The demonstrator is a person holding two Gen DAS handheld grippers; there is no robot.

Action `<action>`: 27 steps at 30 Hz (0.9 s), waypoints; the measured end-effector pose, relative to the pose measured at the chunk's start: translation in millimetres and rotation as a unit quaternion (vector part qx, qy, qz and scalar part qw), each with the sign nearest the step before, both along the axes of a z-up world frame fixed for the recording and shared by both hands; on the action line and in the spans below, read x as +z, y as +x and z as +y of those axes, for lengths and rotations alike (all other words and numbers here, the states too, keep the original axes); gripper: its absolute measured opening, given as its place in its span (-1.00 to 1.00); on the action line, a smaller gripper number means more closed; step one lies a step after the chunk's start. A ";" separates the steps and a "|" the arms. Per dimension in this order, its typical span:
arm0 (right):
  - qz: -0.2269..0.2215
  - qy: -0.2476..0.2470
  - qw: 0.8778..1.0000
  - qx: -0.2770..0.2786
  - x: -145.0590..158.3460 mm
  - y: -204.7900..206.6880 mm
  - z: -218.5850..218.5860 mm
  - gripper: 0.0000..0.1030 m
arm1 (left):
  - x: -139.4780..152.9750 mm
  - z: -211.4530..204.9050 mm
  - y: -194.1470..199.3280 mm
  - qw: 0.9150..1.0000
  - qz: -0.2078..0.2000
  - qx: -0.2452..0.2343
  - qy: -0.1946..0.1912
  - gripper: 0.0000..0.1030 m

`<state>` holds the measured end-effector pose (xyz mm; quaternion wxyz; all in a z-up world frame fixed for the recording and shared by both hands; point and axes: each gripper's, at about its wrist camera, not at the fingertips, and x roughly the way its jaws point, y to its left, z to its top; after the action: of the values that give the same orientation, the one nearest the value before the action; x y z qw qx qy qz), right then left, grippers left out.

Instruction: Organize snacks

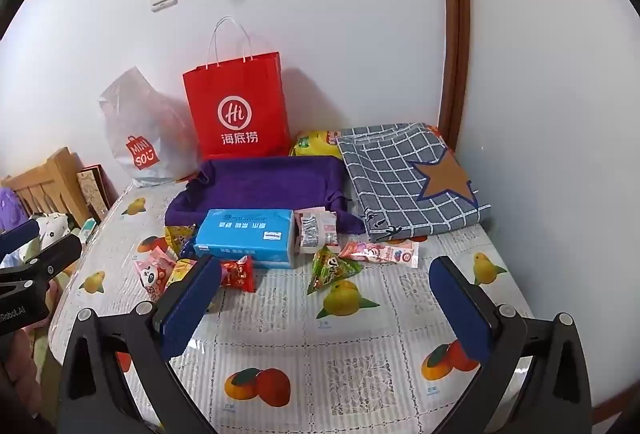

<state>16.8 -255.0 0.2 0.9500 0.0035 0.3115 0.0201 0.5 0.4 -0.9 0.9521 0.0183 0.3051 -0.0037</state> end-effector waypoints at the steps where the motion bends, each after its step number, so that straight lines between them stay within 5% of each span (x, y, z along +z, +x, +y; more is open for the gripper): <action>1: -0.001 -0.003 1.000 0.001 0.4 0.5 0.5 0.99 | 0.2 0.7 1.1 1.000 0.007 0.001 0.000 1.00; 27: -0.004 0.007 1.000 0.005 2.5 -10.5 1.9 0.99 | -1.0 -4.4 -8.3 1.000 -0.004 -0.009 -0.002 1.00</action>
<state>6.3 -253.1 2.7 0.9512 0.0087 0.3072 0.0268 -7.8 -4.0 -1.9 0.9535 0.0191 0.3007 -0.0125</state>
